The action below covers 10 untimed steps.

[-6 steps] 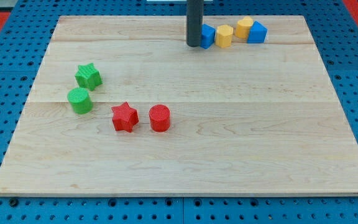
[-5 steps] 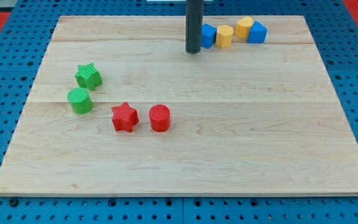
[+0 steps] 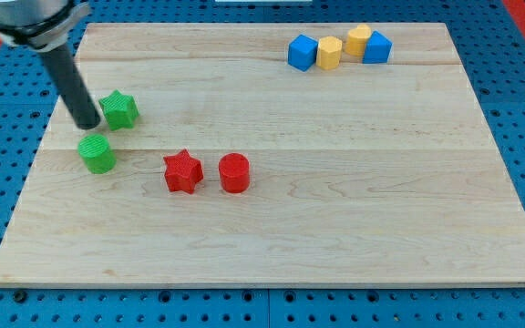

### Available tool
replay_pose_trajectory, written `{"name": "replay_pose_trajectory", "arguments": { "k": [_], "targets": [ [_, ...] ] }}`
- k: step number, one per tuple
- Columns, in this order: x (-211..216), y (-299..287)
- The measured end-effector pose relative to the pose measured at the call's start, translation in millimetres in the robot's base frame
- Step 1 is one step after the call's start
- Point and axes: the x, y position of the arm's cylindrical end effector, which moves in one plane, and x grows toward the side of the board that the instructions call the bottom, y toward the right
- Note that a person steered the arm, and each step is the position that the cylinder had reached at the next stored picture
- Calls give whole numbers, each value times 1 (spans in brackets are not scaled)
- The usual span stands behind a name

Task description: Place the green star at the bottom left side of blue cube

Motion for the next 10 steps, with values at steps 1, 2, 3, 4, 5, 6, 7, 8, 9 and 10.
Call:
{"name": "replay_pose_trajectory", "arguments": {
  "k": [1, 2, 3, 4, 5, 6, 7, 8, 9, 10],
  "targets": [
    [-17, 29],
    [-20, 73],
    [-45, 112],
    [-61, 159],
    [-77, 208],
    [-87, 229],
    [-67, 213],
    [-60, 137],
    [-93, 129],
    [-108, 215]
  ]
}}
